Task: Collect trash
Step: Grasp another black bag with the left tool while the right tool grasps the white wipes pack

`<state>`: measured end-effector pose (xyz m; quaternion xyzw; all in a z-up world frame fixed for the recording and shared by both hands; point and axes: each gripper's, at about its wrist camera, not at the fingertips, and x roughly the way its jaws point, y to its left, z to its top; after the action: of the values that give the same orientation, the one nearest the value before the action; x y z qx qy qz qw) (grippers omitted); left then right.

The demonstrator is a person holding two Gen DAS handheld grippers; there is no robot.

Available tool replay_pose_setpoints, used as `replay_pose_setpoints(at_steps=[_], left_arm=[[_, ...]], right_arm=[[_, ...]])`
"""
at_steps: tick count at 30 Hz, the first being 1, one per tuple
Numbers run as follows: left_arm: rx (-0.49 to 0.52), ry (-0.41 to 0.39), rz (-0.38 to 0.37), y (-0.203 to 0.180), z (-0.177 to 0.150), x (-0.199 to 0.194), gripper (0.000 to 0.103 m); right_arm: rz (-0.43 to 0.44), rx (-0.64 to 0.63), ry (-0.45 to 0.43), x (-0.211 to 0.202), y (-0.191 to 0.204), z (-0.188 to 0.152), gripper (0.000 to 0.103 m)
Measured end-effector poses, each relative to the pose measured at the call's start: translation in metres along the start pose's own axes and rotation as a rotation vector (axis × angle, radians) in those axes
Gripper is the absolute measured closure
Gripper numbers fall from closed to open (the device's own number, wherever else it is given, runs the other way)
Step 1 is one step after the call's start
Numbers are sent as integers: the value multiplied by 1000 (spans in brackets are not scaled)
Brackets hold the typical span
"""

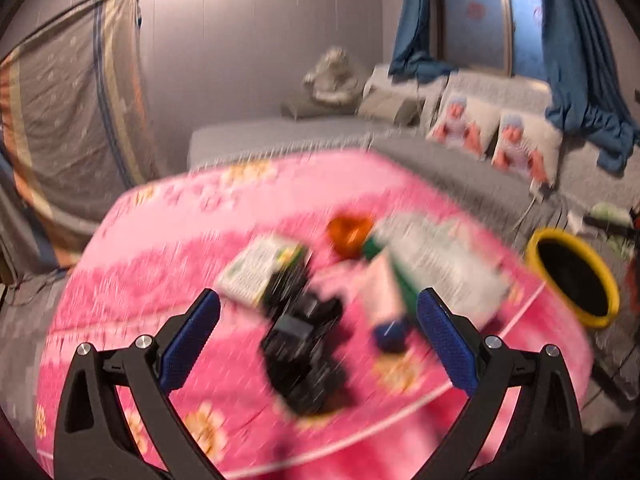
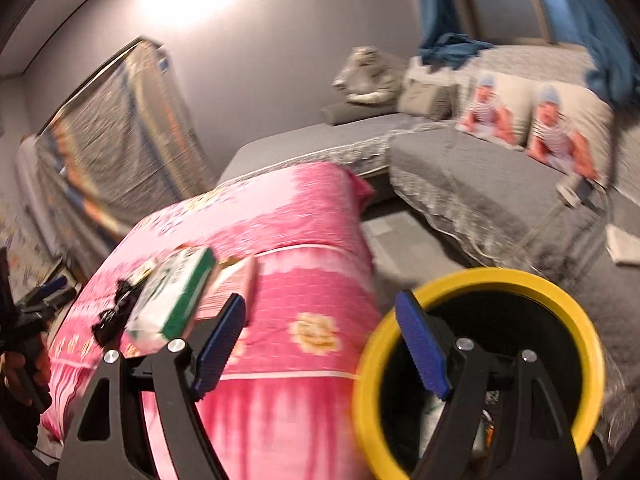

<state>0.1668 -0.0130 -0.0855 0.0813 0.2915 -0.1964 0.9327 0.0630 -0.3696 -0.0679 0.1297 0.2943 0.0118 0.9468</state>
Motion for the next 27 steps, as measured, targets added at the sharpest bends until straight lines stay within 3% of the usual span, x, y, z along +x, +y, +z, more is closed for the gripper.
replay_pose_setpoints(at_steps=[3, 6, 12, 16, 19, 20, 23, 27], left_arm=[[-46, 71, -28, 21, -15, 13, 11], [-88, 127, -53, 35, -22, 28, 23], [-49, 170, -57, 26, -28, 51, 29], [-65, 204, -60, 28, -28, 65, 46], [-69, 229, -56, 29, -28, 73, 70], [-67, 234, -52, 29, -28, 74, 74], [-71, 229, -50, 30, -28, 74, 79], [-88, 200, -60, 33, -27, 61, 81]], right_arm=[[27, -32, 19, 12, 22, 3, 29], [47, -55, 34, 19, 39, 6, 29], [52, -92, 49, 24, 54, 6, 29], [68, -102, 53, 24, 57, 5, 29], [109, -109, 65, 25, 63, 7, 29], [123, -110, 70, 26, 66, 7, 28], [208, -109, 100, 32, 82, 8, 24], [257, -132, 157, 47, 110, 2, 20]])
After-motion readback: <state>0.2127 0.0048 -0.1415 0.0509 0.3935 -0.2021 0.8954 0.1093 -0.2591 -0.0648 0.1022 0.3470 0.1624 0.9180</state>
